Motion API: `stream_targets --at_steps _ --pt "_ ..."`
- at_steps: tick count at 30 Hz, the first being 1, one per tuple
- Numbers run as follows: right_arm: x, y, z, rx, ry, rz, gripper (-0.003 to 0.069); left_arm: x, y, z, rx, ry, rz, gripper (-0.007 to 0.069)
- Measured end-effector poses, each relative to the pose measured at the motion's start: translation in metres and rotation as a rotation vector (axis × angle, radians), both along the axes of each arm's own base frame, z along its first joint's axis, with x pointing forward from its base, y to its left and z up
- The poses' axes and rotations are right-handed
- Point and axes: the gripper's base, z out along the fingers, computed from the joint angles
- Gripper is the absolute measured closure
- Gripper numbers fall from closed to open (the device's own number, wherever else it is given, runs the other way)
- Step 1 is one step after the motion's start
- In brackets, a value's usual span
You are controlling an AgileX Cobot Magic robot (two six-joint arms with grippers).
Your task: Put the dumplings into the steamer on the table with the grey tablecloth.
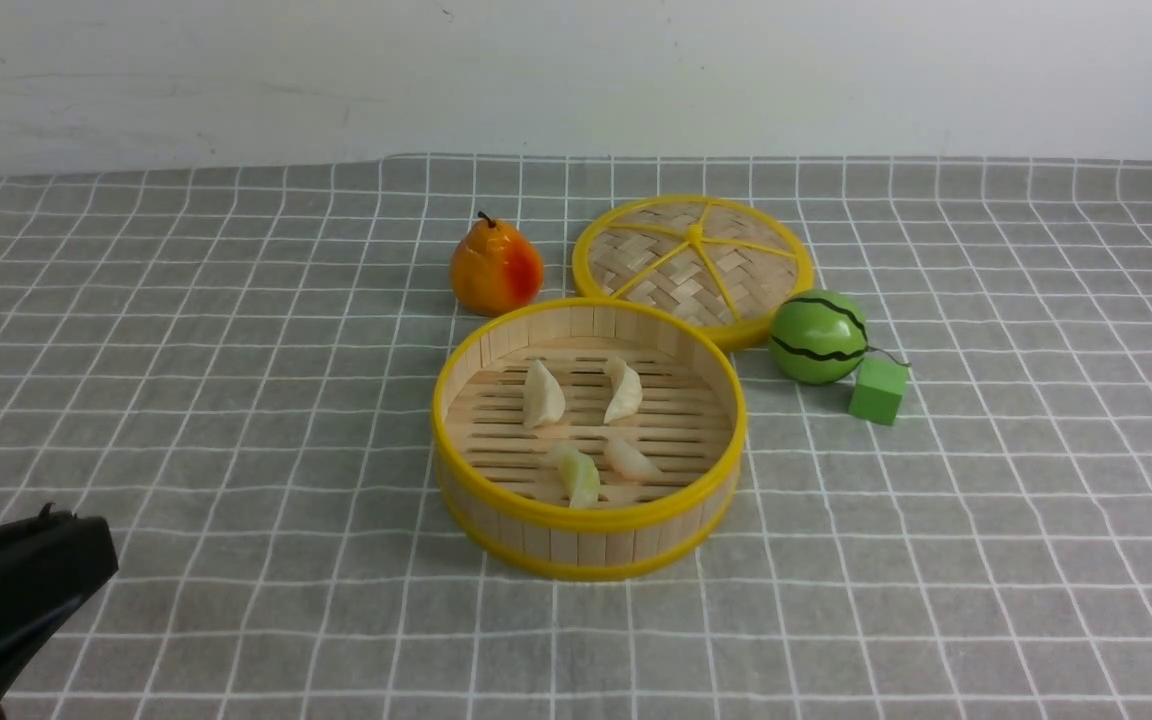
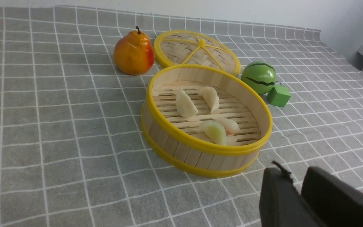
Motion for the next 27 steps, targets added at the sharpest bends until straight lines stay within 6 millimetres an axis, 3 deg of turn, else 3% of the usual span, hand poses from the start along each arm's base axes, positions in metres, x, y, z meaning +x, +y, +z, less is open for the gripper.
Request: stream_targets --at_steps 5,9,17,27 --pt "0.000 0.000 0.000 0.000 0.000 0.000 0.0652 0.003 0.000 -0.006 -0.007 -0.069 0.006 0.0533" --pt "0.000 0.000 0.000 0.000 0.000 0.000 0.0649 -0.001 0.008 -0.030 -0.002 -0.148 0.062 0.0635" --pt "0.000 0.000 0.000 0.000 0.000 0.000 0.0635 -0.015 0.034 -0.085 -0.008 -0.161 0.338 0.0638" --pt "0.000 0.000 0.000 0.000 0.000 0.000 0.0627 -0.027 0.044 -0.124 0.016 -0.111 0.479 0.0638"
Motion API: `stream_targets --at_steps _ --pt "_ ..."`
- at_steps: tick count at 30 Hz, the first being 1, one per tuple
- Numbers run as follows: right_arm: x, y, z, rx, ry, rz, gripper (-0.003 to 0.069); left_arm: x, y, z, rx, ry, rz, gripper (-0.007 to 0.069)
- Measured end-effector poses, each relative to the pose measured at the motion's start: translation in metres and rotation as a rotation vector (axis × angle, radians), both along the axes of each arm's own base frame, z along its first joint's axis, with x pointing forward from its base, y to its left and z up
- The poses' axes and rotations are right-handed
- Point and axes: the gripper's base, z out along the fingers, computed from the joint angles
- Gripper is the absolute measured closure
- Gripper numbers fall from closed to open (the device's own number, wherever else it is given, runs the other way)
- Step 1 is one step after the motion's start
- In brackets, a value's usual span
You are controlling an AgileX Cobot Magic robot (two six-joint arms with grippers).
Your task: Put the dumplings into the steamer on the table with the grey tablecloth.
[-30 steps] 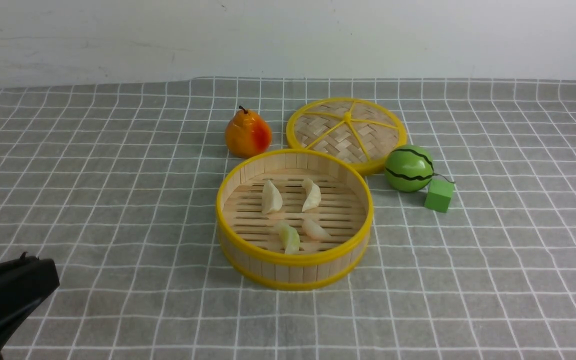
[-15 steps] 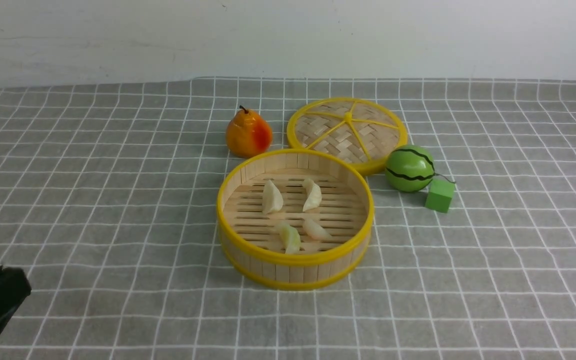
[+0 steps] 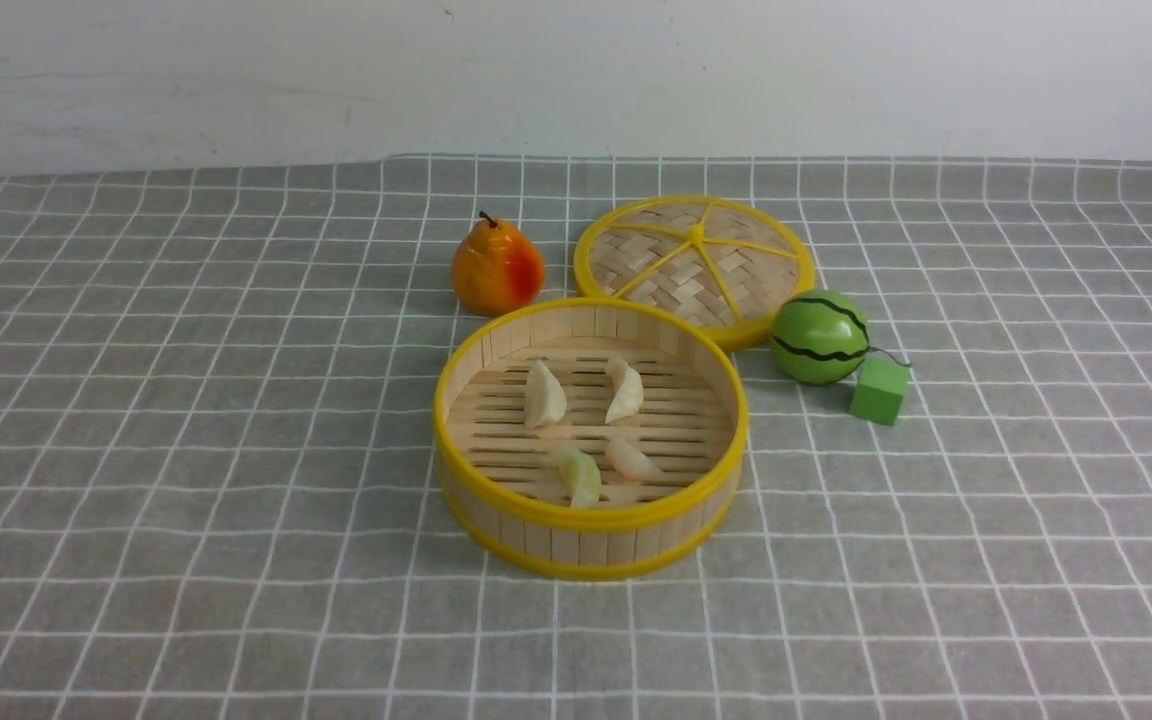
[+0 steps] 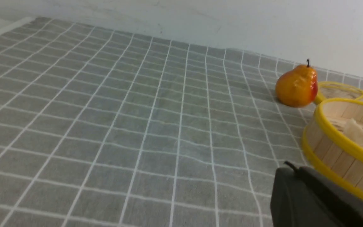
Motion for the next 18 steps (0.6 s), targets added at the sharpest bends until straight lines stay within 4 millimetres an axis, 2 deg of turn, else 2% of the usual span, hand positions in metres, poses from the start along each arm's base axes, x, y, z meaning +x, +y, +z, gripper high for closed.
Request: stream_targets --at_steps 8,18 --pt "0.000 0.000 0.000 0.000 0.000 0.000 0.0626 -0.003 0.000 -0.016 0.000 0.167 0.003 0.0638" --pt "0.000 0.000 0.000 0.001 0.000 0.000 0.0615 -0.003 0.000 -0.017 0.000 0.179 0.005 0.0638"
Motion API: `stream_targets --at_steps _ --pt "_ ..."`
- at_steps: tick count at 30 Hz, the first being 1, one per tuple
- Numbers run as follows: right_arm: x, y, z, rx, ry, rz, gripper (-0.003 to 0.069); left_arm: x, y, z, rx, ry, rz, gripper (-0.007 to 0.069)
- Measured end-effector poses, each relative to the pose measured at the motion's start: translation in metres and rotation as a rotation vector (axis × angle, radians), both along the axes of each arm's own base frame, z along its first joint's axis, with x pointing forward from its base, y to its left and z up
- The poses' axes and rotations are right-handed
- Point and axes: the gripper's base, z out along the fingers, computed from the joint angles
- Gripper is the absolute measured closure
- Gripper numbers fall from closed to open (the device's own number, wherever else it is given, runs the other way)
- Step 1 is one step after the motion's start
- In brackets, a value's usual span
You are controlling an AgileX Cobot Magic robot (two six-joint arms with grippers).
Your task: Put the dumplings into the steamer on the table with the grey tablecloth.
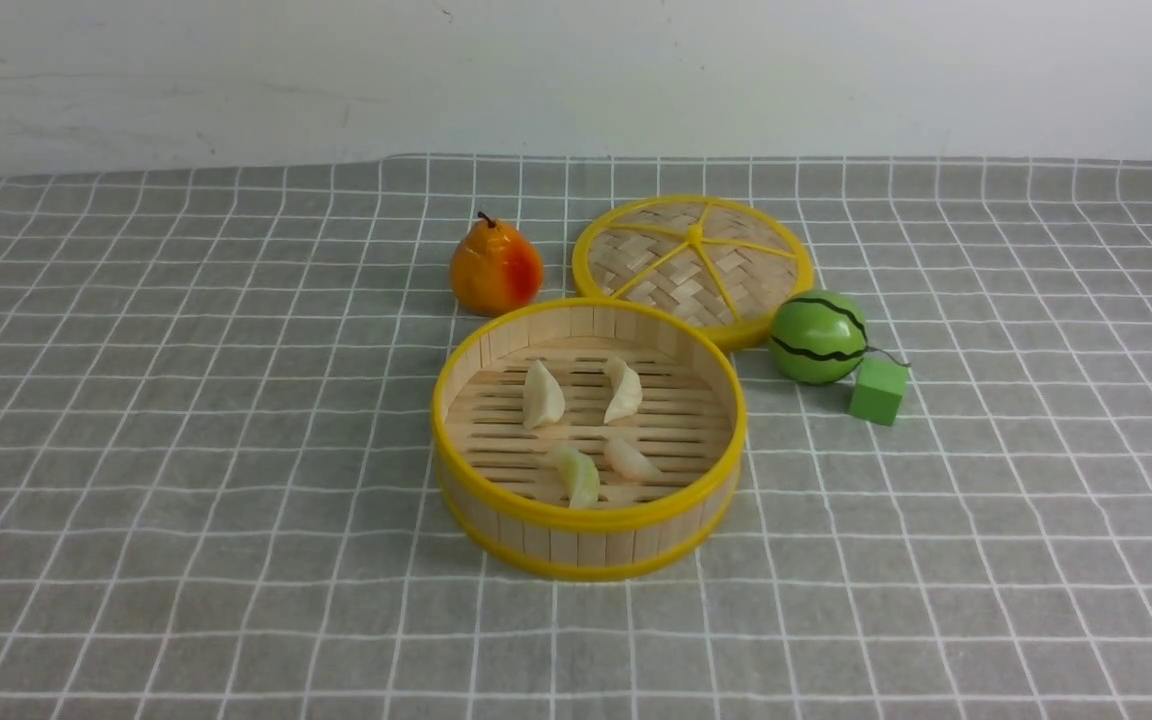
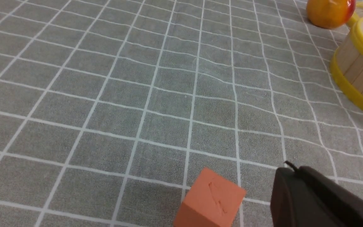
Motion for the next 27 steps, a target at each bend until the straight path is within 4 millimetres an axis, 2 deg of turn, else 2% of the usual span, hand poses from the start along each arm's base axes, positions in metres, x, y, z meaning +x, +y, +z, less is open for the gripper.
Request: stream_targets --at_steps 27 --pt "0.0000 0.0000 0.0000 0.000 0.000 0.000 0.0594 -0.0001 0.0000 -0.0002 0.000 0.002 0.000 0.0638"
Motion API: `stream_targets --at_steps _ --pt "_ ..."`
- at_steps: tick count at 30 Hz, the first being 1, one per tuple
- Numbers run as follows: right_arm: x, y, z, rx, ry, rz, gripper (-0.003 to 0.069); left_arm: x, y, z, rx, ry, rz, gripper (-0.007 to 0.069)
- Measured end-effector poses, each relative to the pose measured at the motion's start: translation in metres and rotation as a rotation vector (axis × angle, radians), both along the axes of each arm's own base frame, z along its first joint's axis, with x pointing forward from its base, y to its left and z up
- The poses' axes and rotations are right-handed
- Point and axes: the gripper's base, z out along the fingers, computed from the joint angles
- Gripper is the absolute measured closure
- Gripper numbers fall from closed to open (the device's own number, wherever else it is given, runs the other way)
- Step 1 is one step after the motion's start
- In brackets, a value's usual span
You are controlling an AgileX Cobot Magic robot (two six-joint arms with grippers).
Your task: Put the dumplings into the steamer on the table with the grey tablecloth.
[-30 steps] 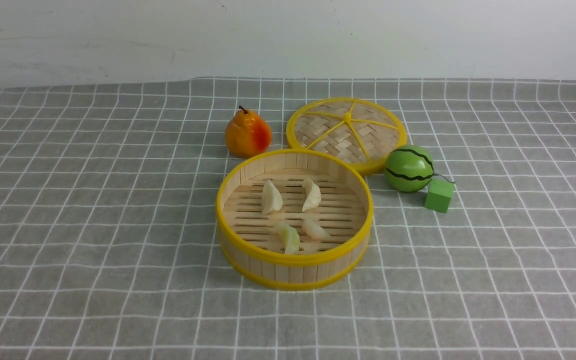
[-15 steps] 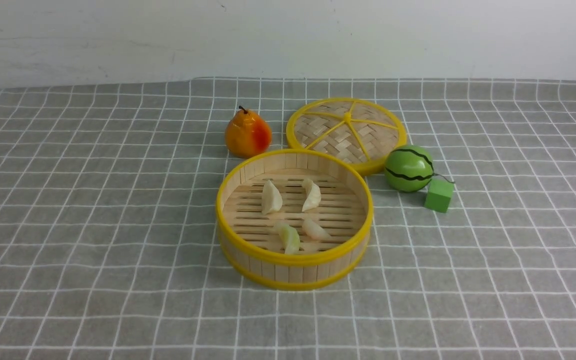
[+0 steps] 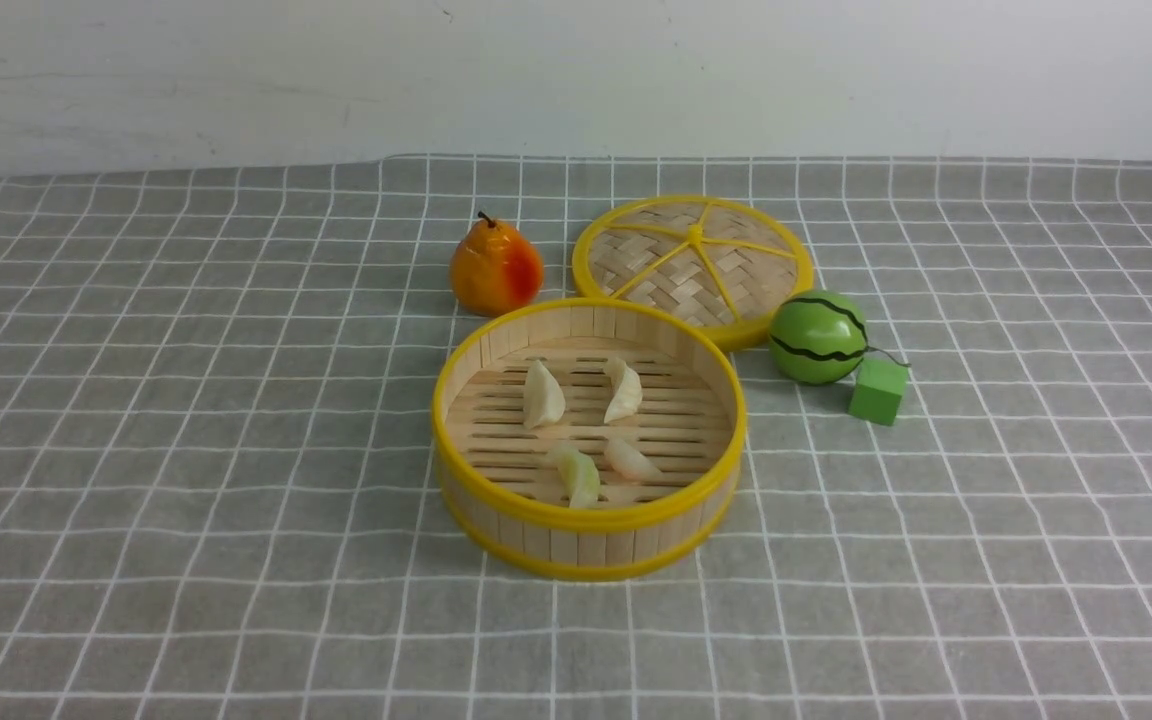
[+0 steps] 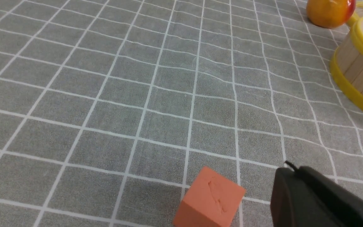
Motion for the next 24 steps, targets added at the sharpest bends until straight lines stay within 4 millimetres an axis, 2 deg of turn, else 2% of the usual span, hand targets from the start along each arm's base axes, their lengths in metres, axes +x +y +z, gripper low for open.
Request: stream_targets --at_steps 24 --pt "0.0000 0.0000 0.0000 0.000 0.000 0.000 0.0565 -0.0001 0.0000 -0.0002 0.000 0.002 0.000 0.0638"
